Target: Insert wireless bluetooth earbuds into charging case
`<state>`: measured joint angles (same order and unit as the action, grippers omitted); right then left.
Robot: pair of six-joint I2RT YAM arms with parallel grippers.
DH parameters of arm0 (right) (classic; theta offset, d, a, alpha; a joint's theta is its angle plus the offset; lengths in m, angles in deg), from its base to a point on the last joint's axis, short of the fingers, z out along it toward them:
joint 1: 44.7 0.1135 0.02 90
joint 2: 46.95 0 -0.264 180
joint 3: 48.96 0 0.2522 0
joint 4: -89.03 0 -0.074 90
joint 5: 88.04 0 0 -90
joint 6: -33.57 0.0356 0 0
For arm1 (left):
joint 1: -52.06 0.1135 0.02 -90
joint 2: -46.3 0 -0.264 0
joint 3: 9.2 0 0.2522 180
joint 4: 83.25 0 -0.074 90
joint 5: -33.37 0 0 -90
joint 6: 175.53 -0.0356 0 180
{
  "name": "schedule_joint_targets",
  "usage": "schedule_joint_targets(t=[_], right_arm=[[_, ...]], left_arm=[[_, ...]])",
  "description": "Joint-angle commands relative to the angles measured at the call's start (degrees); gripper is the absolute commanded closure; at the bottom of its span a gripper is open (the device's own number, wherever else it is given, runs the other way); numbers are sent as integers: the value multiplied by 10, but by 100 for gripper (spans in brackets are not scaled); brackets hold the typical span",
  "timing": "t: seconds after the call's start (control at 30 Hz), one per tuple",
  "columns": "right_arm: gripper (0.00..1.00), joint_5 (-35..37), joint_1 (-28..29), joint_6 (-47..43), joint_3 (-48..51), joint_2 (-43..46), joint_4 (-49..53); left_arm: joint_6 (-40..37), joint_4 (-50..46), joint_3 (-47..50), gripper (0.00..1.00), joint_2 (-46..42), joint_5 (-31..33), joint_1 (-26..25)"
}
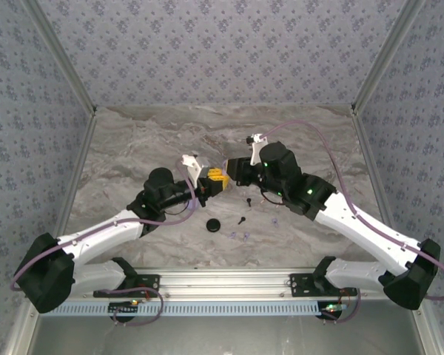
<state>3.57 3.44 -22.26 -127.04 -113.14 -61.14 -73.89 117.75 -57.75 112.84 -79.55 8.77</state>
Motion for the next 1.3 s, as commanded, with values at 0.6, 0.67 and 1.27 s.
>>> schedule_joint_targets(t=[0.6,0.67,1.27], right_arm=[[55,-14,-13,-12,-82,2,102],[52,-1,-20,-21,-94,20,124],[53,5,-154,2,103,-14,314]], left_arm=[[1,31,-13,96,-21,-4,-4],[-2,30,-11,96,-23,0,-4],[-37,-30,2,96,-76,34,-4]])
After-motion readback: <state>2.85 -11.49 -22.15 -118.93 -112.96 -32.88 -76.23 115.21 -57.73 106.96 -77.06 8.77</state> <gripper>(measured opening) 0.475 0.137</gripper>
